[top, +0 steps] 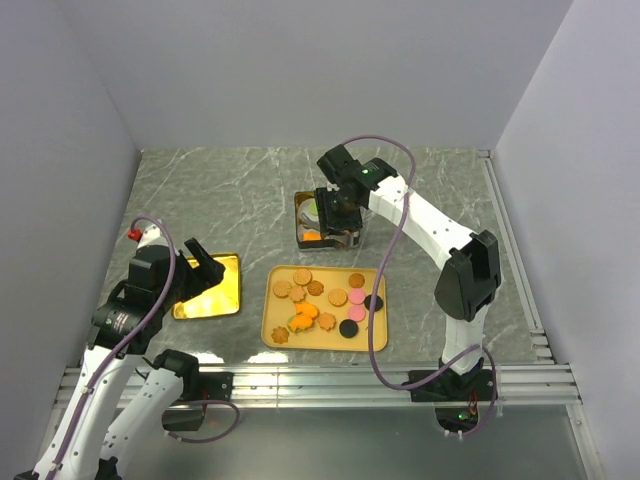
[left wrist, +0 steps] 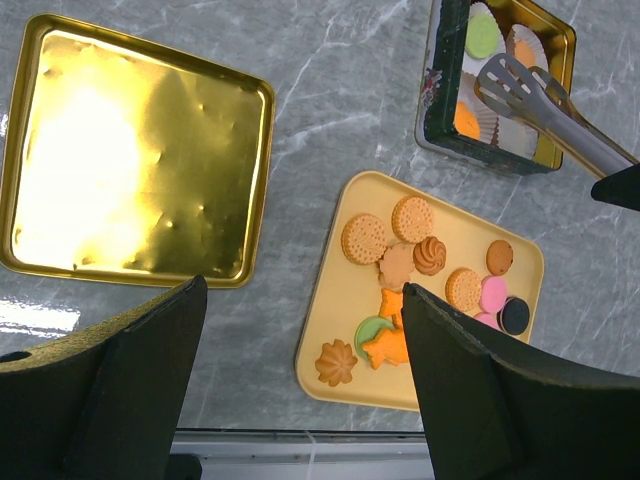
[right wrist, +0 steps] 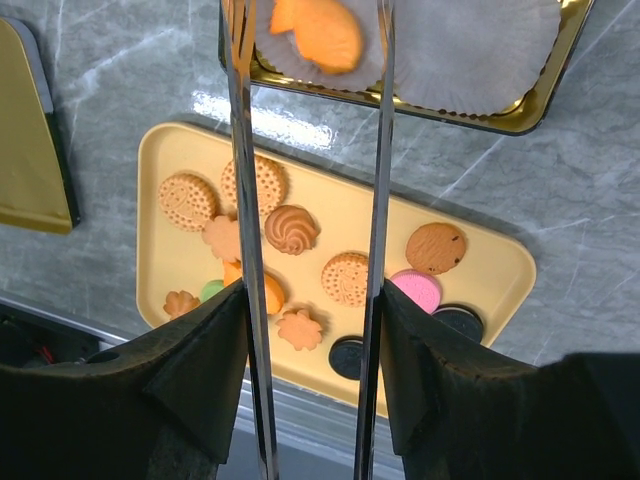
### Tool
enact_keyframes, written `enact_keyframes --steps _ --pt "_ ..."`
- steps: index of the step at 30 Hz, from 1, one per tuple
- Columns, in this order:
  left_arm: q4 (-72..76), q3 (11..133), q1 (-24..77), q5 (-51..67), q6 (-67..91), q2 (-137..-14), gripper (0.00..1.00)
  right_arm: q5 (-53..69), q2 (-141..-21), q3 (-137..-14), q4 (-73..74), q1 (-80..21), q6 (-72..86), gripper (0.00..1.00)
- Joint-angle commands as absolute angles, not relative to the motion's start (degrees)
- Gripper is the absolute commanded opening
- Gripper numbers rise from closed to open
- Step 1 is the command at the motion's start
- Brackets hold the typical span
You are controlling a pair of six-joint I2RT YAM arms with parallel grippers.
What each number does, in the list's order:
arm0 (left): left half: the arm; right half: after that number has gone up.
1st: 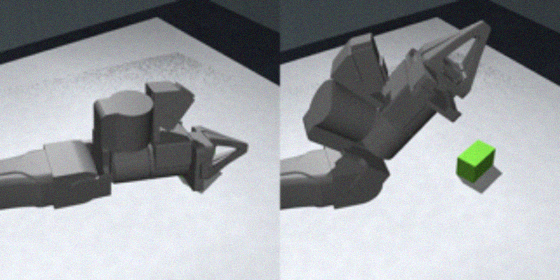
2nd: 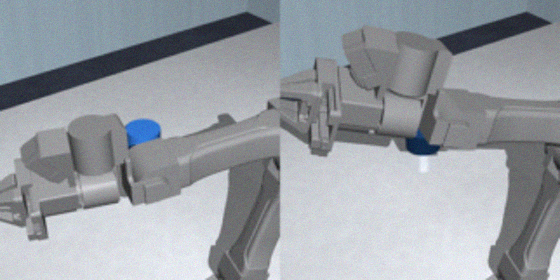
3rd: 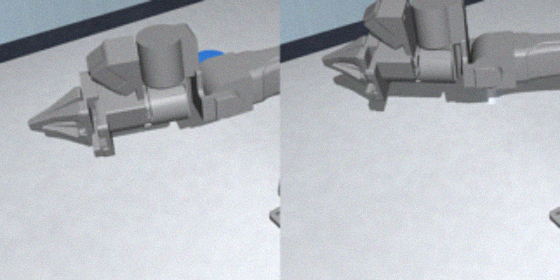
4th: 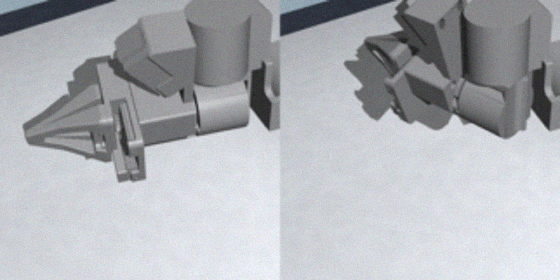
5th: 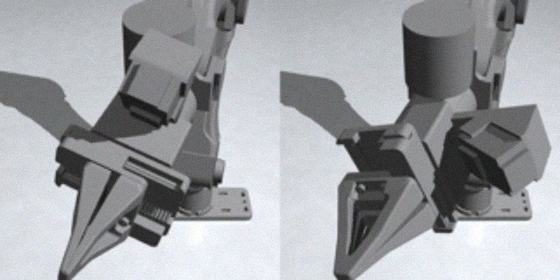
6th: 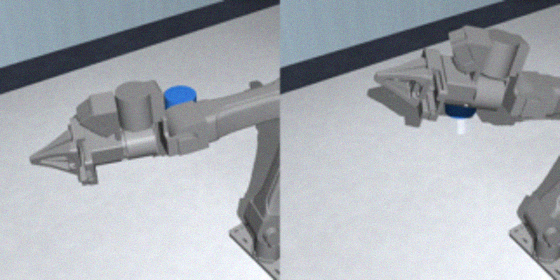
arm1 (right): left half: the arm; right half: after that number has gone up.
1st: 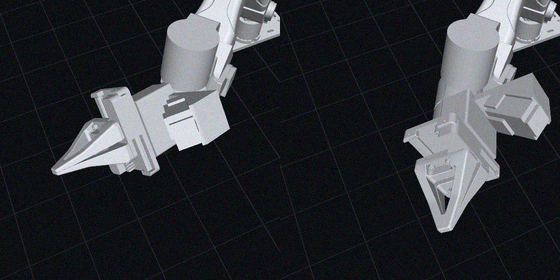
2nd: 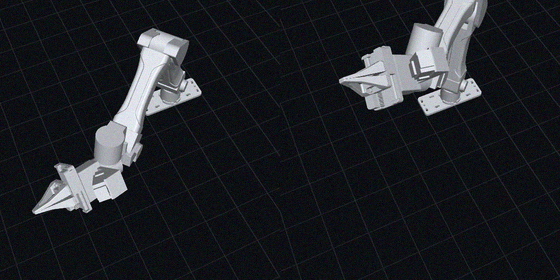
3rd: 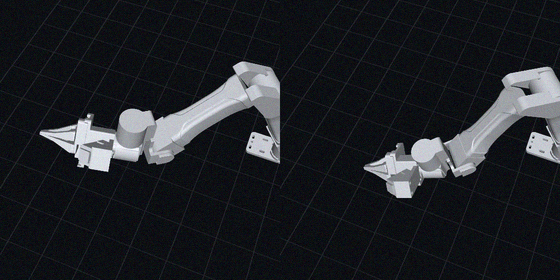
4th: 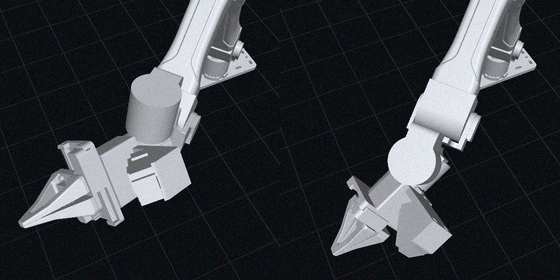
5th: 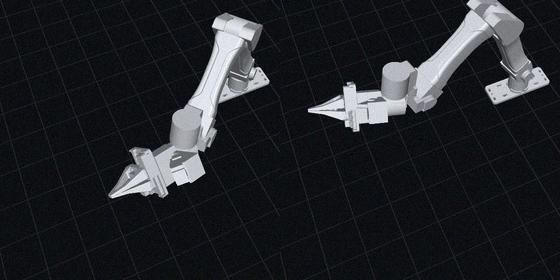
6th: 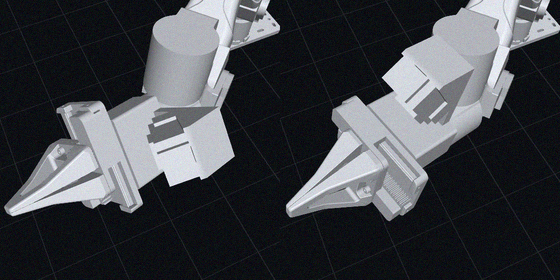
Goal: Pack the cookies
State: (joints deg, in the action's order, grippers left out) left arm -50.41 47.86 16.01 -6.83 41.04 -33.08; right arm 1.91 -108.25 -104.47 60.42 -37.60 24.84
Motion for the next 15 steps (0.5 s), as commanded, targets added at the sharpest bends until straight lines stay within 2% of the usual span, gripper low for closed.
enact_keyframes --steps 1,10,15 --pt "-48.3 48.2 16.2 -6.0 40.1 -32.3 0.85 0.6 -107.0 -104.6 59.1 -37.3 24.6 0.58" --pt "-48.4 48.2 16.2 -6.0 40.1 -32.5 0.85 1.1 -102.7 -106.0 60.7 -37.5 25.4 0.58" --pt "-48.3 48.1 16.2 -5.9 40.1 -32.7 0.85 0.5 -97.0 -101.4 60.7 -38.8 26.5 0.58"
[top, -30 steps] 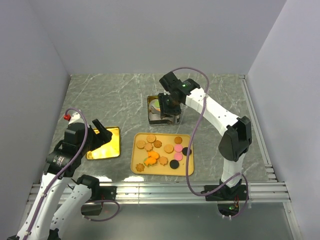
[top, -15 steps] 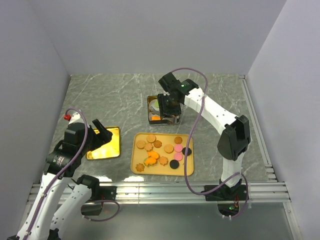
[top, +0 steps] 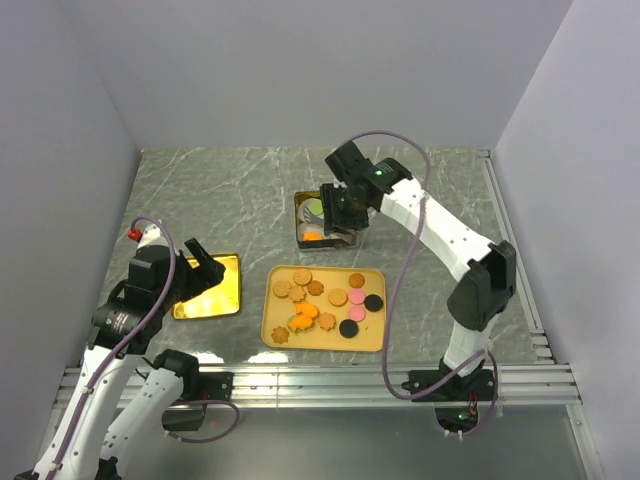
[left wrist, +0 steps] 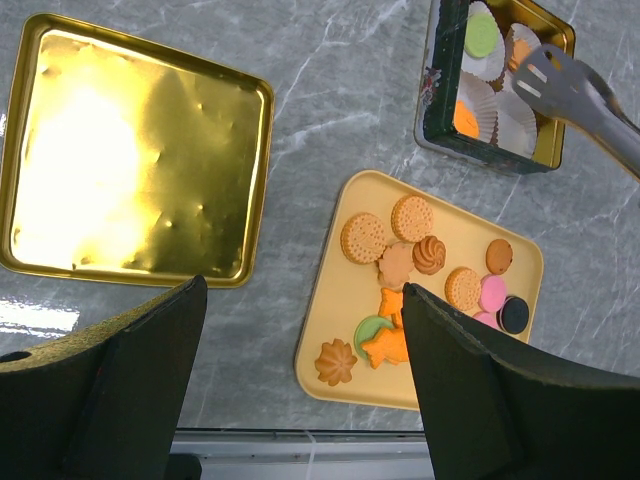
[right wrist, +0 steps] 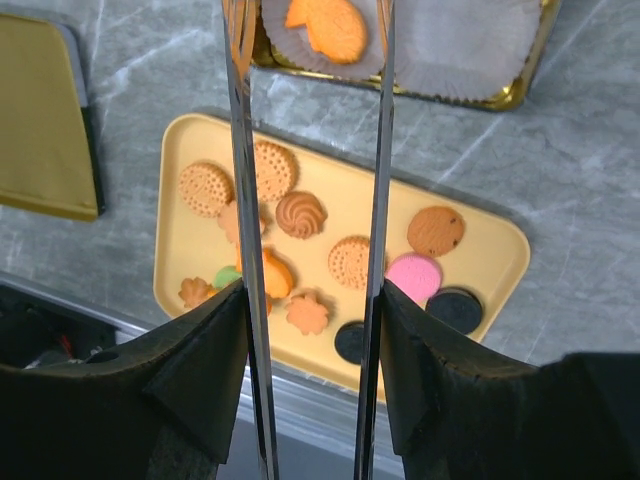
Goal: Pack the cookies
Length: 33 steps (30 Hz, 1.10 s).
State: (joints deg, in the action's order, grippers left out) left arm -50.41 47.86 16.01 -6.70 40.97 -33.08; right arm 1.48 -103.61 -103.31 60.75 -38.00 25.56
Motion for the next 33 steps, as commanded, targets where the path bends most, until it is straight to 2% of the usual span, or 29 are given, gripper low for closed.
enact_keyframes --steps 1,5,12,15,21,33 --pt "-48.3 48.1 16.2 -5.9 40.0 -32.7 0.85 0.4 -96.0 -100.6 60.7 -39.3 26.8 0.58" --pt "-48.3 48.1 16.2 -5.6 39.8 -33.0 0.85 0.1 -89.5 -95.3 60.9 -40.6 28.0 0.57" --pt "-48.1 48.0 16.2 -4.7 39.3 -33.8 0.85 -1.5 -75.5 -77.8 59.1 -41.3 32.1 0.57" --pt "-47.7 47.8 16.2 -3.4 38.5 -34.7 0.85 -3.8 -70.9 -73.1 60.0 -45.2 34.0 0.56" --pt "-47.6 47.9 16.3 -2.9 38.1 -35.6 0.85 -6.9 -70.3 -70.1 62.5 -55.1 38.0 0.56" --pt "-47.8 47.8 16.3 -3.6 38.5 -35.7 0.85 -6.7 -73.8 -67.2 62.3 -58.2 38.0 0.56"
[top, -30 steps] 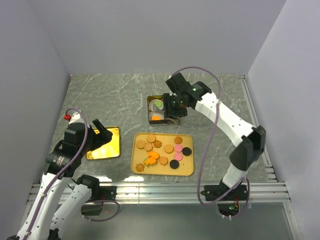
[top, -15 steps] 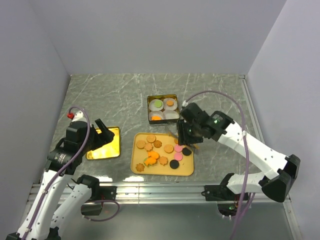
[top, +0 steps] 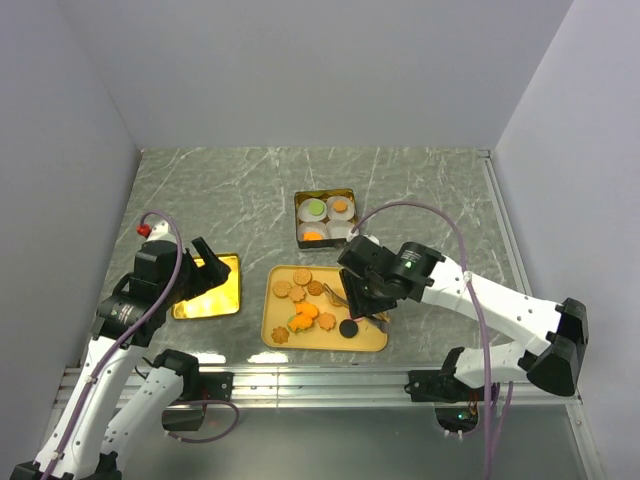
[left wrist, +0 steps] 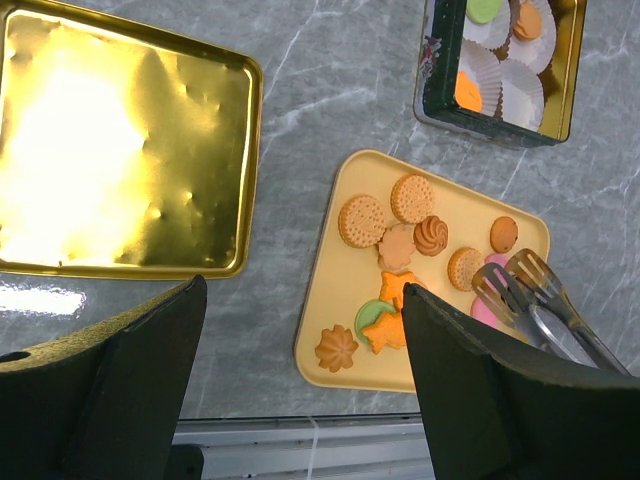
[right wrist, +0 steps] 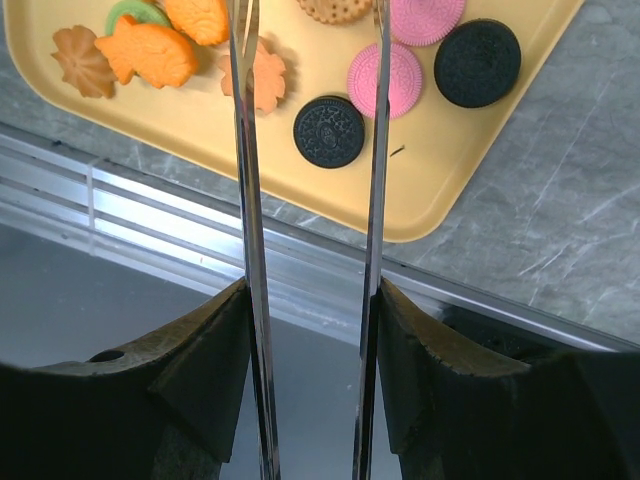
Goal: Pack the cookies
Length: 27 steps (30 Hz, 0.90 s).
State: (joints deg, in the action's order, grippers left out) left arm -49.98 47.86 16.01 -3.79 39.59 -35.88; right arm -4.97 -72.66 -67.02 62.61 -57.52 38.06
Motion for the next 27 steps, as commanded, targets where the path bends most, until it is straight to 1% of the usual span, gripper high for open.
enact_keyframes --steps 1,7,24,27 --pt "-47.8 47.8 16.3 -3.7 38.6 -35.6 0.85 -6.6 -74.7 -67.1 62.2 -58.1 37.7 0.56" --pt "-48.1 48.0 16.3 -4.3 38.8 -35.1 0.85 -6.5 -77.8 -66.7 61.9 -58.4 36.0 0.57" --pt "-48.2 48.0 16.3 -4.9 39.4 -34.3 0.85 -5.4 -80.6 -67.3 60.5 -58.5 35.3 0.57" --pt "-48.2 48.0 16.3 -4.9 39.4 -34.3 0.85 -5.2 -80.9 -67.4 60.5 -58.6 35.2 0.55"
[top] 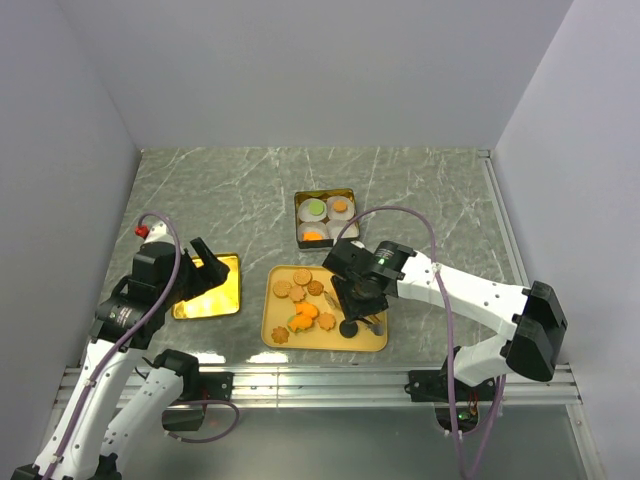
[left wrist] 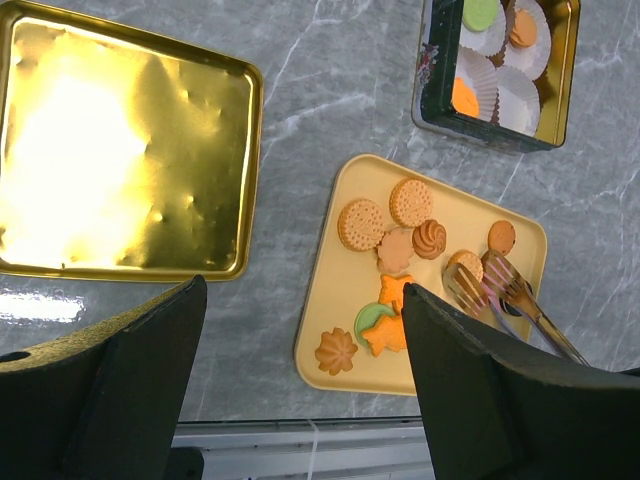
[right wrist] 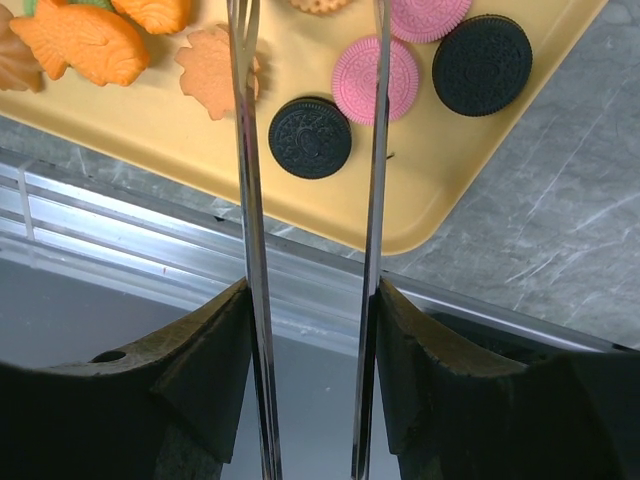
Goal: Pack the cookies
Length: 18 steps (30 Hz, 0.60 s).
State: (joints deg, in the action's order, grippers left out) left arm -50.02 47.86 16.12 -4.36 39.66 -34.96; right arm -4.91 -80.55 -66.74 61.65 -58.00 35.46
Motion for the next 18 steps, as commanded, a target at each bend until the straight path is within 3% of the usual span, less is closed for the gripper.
enact_keyframes --steps 1,10,18 --pt "-48.3 48.0 16.3 -4.9 39.4 -34.2 0.85 -5.3 -80.9 -67.5 60.5 -58.7 35.2 0.54" --pt "-48.3 48.0 16.3 -5.0 39.5 -34.0 0.85 -5.5 -81.1 -68.8 61.4 -58.6 35.3 0.48" --pt "-48.1 48.0 16.3 -5.3 39.6 -33.7 0.85 -8.1 -83.2 -79.3 65.5 -58.6 34.3 0.47"
